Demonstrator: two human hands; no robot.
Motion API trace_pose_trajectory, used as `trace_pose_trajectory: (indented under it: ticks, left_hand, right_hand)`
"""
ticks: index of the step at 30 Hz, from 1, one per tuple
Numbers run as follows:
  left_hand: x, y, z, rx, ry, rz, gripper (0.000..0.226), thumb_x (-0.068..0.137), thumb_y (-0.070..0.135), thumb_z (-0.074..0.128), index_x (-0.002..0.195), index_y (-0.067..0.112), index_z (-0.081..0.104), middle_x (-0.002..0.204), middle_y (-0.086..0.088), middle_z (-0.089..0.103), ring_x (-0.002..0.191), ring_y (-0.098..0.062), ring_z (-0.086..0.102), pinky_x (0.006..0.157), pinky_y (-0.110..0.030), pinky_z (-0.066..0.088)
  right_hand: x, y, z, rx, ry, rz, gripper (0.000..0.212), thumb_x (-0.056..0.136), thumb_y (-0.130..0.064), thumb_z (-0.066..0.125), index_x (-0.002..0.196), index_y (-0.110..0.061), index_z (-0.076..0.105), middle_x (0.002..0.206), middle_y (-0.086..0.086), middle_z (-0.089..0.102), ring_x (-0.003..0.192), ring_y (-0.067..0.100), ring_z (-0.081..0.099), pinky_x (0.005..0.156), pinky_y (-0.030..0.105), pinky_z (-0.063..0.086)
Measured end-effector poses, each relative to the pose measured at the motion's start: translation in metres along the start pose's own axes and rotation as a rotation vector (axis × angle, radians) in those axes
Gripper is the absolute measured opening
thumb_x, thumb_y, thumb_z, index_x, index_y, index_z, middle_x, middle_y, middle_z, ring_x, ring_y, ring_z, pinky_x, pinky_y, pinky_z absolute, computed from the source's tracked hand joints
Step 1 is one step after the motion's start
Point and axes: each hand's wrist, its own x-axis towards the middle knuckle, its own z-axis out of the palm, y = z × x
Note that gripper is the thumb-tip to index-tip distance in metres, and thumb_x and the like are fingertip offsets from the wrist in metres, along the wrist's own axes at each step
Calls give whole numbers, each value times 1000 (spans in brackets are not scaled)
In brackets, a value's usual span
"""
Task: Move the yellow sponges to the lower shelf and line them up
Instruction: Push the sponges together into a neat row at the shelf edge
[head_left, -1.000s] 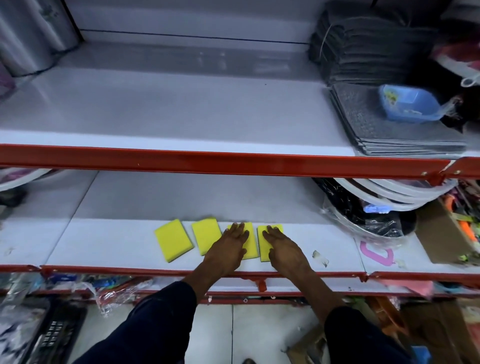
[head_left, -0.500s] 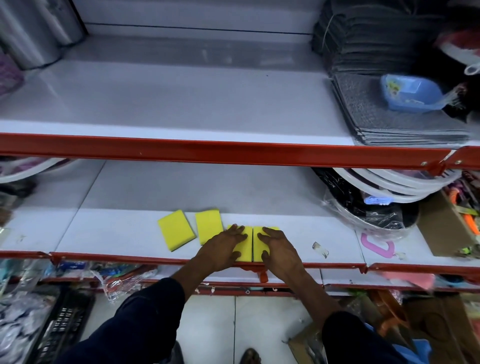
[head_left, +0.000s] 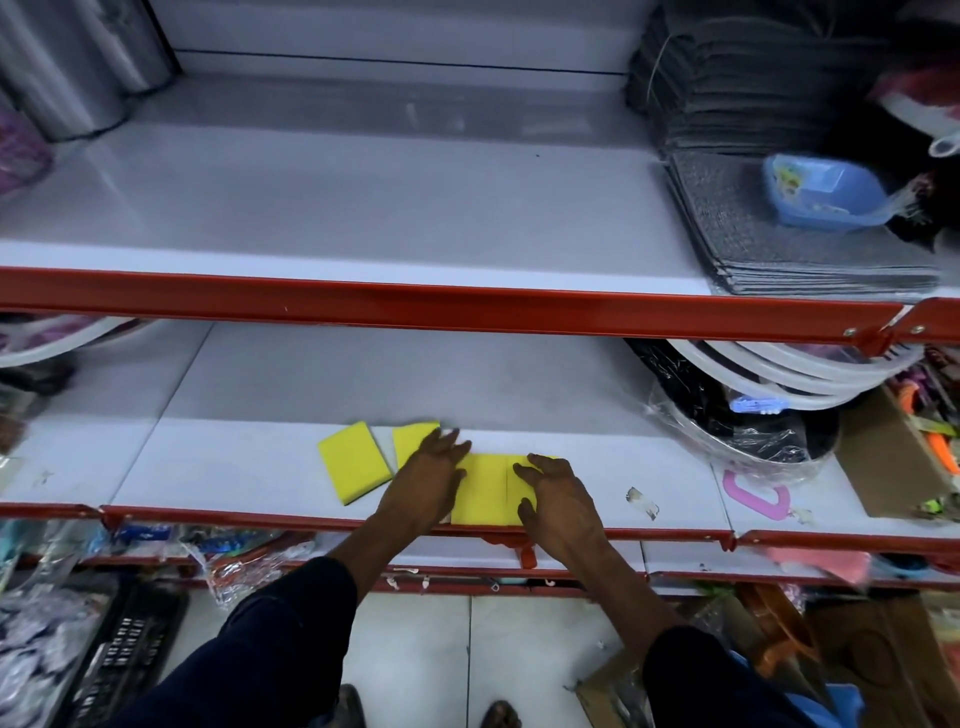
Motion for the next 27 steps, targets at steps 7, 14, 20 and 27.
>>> trace_pose_trajectory:
  ticks: [7,14,20,27]
  left_hand:
    - [-10,-32,-5,11,-115,-279,51,97,14,51,145,6,37,160,-19,25,148,-34,23,119,-39,27]
    - [-32,-39,-6,-154,-116,-231,54,79,2,63,132,7,54,152,-11,41,145,-26,33,114,-38,38]
    - [-36,-34,-3,-216,-51,-140,51,68,1,78,118,-2,65,134,-25,58,128,-41,51,107,-48,45]
    - [-37,-32,-5,-213,-89,-125,53,71,7,80,120,-1,64,135,-24,57,129,-39,50,109,-47,43]
  right_hand:
    - [-1,-14,3,-110,-60,-12,54,91,-32,57,143,-34,42,152,3,40,137,29,33,102,39,42]
    - [2,-19,4,-158,-88,5,52,89,-31,59,139,-34,46,151,3,38,136,30,32,98,40,44]
    - [5,-25,4,-165,-99,32,53,87,-28,61,138,-33,48,148,4,39,134,30,33,96,41,46]
    - [6,-31,4,-171,-134,70,56,85,-24,61,139,-31,46,149,7,37,135,32,32,98,42,46]
